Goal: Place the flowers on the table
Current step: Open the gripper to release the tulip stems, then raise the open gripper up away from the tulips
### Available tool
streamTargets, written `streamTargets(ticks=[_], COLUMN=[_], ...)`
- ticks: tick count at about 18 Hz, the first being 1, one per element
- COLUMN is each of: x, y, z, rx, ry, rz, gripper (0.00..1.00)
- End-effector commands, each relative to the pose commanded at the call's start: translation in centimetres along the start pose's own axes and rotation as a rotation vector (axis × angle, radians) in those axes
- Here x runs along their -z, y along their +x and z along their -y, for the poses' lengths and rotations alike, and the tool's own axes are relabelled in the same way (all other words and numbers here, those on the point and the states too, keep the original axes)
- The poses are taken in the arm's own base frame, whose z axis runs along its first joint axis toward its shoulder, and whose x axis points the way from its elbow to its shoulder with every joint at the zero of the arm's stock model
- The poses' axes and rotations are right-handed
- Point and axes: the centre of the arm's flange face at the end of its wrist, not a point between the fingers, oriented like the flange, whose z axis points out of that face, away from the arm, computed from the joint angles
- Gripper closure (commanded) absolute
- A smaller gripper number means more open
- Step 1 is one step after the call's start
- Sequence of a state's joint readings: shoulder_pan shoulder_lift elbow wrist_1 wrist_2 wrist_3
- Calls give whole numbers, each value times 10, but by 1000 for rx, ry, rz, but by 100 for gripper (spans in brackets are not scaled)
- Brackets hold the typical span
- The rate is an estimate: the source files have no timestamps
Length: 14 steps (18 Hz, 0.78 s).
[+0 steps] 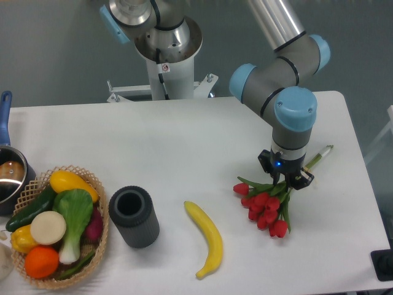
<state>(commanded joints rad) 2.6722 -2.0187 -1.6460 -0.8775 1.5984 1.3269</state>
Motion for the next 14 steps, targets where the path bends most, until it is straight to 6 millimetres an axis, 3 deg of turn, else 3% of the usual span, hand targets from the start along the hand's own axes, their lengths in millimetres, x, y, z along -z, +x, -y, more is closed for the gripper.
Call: streamTargets(ticks=[14], x=[48], y=[-36], z=[-22], rx=[40], ry=[31], rz=[121], gripper=[0])
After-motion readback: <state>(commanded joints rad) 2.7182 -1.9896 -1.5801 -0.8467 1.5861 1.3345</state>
